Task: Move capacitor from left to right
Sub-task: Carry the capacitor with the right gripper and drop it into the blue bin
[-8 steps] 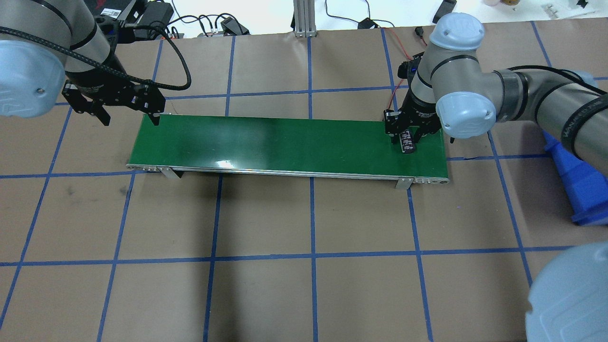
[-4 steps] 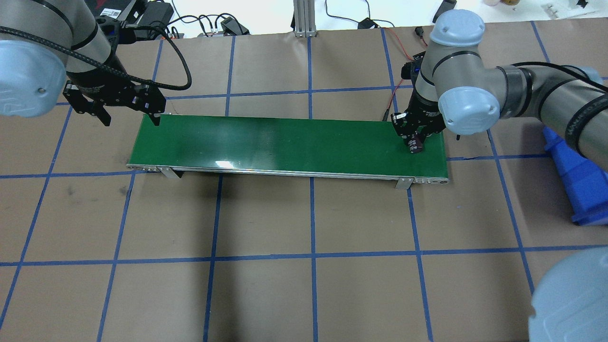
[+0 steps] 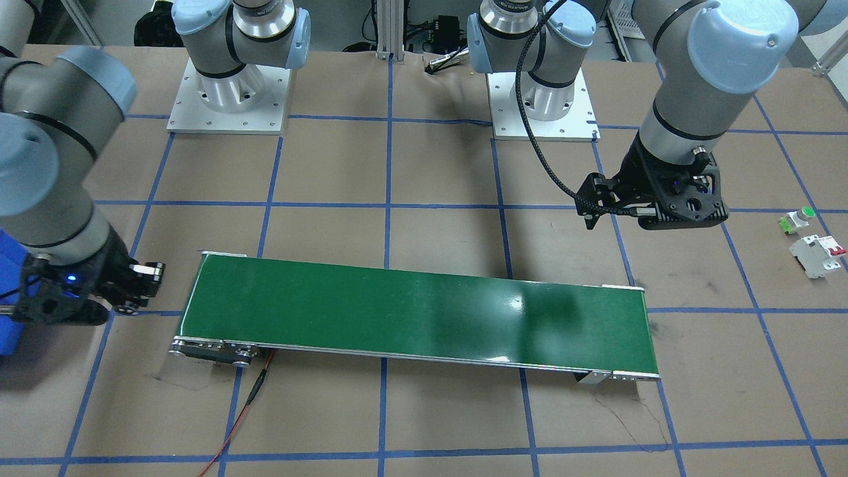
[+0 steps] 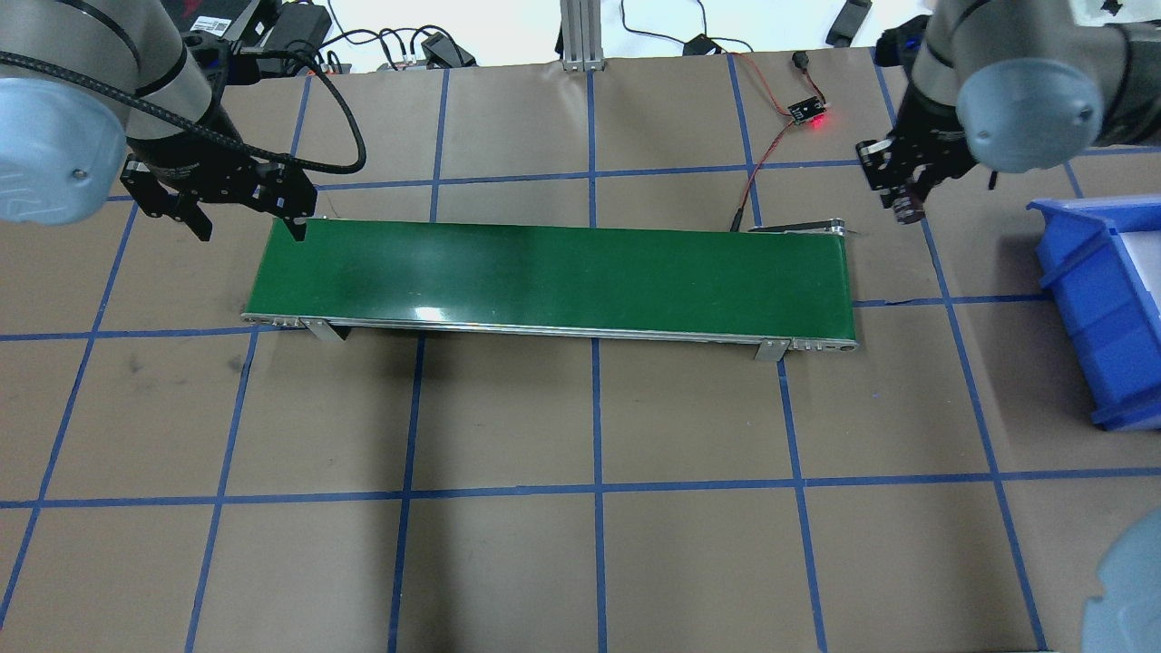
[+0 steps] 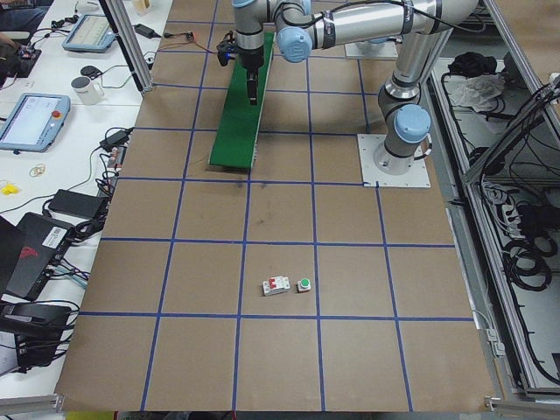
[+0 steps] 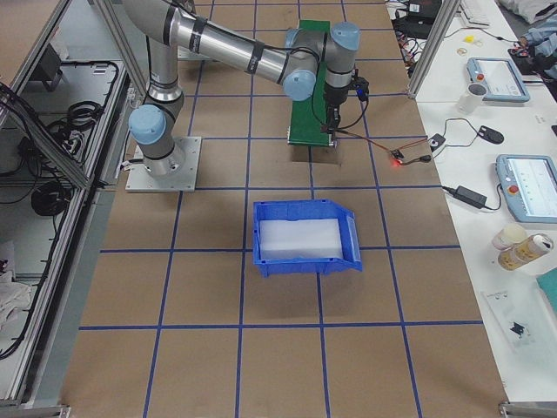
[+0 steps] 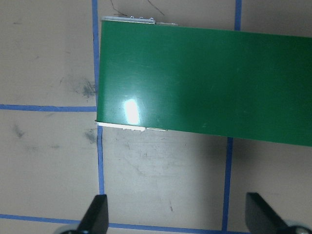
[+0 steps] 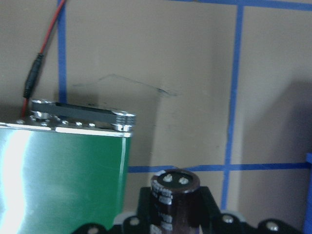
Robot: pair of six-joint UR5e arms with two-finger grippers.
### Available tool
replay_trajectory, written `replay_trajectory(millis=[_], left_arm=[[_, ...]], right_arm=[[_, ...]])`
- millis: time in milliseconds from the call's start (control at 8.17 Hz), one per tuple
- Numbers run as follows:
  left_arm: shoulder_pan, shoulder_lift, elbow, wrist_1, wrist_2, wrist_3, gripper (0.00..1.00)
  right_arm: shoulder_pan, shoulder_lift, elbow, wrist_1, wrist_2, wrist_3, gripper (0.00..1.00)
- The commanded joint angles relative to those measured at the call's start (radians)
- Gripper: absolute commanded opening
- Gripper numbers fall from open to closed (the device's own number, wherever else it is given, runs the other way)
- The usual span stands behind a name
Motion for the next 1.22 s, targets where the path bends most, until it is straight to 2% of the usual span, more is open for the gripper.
replay_trajectory(millis=[0, 245, 489, 734, 979, 1101], left_arm=[[0.000, 0.004, 0.000, 0.000, 0.000, 0.009, 1.00], [0.000, 0.004, 0.000, -0.002, 0.000, 0.009, 1.00], [0.000, 0.007, 0.000, -0.002, 0.001, 0.009, 1.00], [0.000, 0.011, 0.000, -0.002, 0.000, 0.003, 1.00], [0.000, 0.011, 0.000, -0.002, 0.001, 0.009, 1.00], [0.000, 0.011, 0.000, -0.002, 0.001, 0.010, 1.00]], right_arm=[[-0.265, -0.054, -0.011, 0.047, 0.005, -0.384, 0.00], [-0.448, -0.034, -0.015, 0.021, 0.006, -0.706, 0.00], [-0.565, 0.013, -0.012, -0.037, 0.006, -0.863, 0.00], [-0.604, 0.062, 0.018, -0.056, 0.018, -0.907, 0.00], [-0.611, 0.172, 0.031, -0.171, 0.051, -0.907, 0.00], [-0.611, 0.194, 0.031, -0.176, 0.072, -0.906, 0.00]])
